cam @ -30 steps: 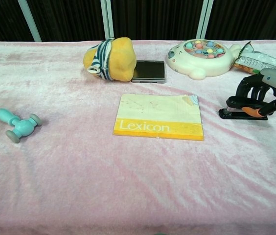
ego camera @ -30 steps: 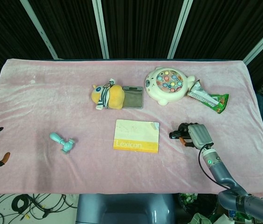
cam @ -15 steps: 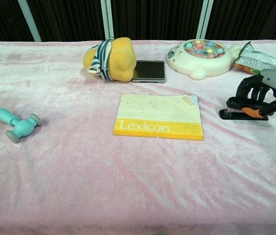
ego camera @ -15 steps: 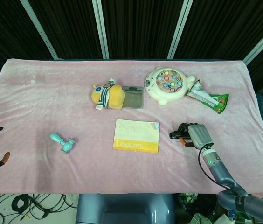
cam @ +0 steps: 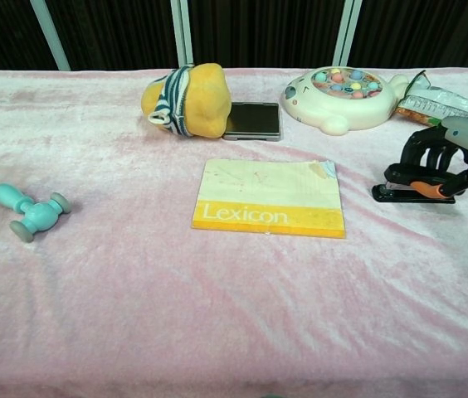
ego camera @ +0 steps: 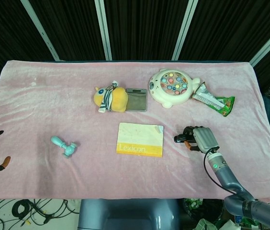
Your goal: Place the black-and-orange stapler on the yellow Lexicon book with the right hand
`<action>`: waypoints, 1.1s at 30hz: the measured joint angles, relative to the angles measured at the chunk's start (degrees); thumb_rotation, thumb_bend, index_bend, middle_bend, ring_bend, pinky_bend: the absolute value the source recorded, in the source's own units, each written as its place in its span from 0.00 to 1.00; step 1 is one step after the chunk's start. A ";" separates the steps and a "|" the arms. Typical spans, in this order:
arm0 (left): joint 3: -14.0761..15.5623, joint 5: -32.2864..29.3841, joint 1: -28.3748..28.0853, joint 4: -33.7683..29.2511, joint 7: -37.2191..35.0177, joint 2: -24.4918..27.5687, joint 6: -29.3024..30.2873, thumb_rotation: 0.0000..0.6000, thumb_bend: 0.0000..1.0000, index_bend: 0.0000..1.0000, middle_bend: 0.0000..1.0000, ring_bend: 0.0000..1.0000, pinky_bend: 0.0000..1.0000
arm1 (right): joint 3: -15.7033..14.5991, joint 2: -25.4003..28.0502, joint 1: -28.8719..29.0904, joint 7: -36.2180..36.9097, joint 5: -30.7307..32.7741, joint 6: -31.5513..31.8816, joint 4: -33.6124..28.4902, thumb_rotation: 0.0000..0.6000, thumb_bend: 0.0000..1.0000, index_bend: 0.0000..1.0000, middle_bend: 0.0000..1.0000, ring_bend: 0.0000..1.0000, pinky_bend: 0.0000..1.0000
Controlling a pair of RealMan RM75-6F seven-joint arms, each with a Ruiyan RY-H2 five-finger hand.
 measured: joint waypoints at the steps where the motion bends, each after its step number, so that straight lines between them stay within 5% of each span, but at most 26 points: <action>1: 0.00 0.00 0.00 0.00 0.00 0.00 0.00 1.00 0.31 0.14 0.03 0.00 0.14 | 0.11 0.10 -0.02 -0.07 0.01 0.23 -0.25 1.00 0.39 0.55 0.48 0.48 0.43; 12: 0.03 0.03 -0.02 -0.21 -0.10 0.06 -0.10 1.00 0.31 0.14 0.03 0.00 0.14 | 2.05 3.27 0.39 -3.37 2.65 0.03 -8.26 1.00 0.39 0.57 0.49 0.49 0.43; 19: 0.05 -0.04 -0.08 -0.25 -0.30 0.25 -0.34 1.00 0.32 0.14 0.03 0.00 0.14 | 4.14 5.68 2.10 -12.40 8.75 -1.51 -17.78 1.00 0.39 0.57 0.49 0.49 0.44; 25: 0.13 0.05 -0.14 -0.30 -0.40 0.37 -0.52 1.00 0.32 0.14 0.03 0.00 0.14 | 6.39 5.05 4.91 -22.80 18.21 -1.27 -24.13 1.00 0.39 0.57 0.49 0.49 0.44; 33: 0.22 0.14 -0.24 -0.25 -0.86 0.54 -0.86 1.00 0.32 0.14 0.03 0.00 0.14 | 8.91 -2.27 11.42 -36.56 34.81 2.19 -25.55 1.00 0.39 0.57 0.49 0.49 0.44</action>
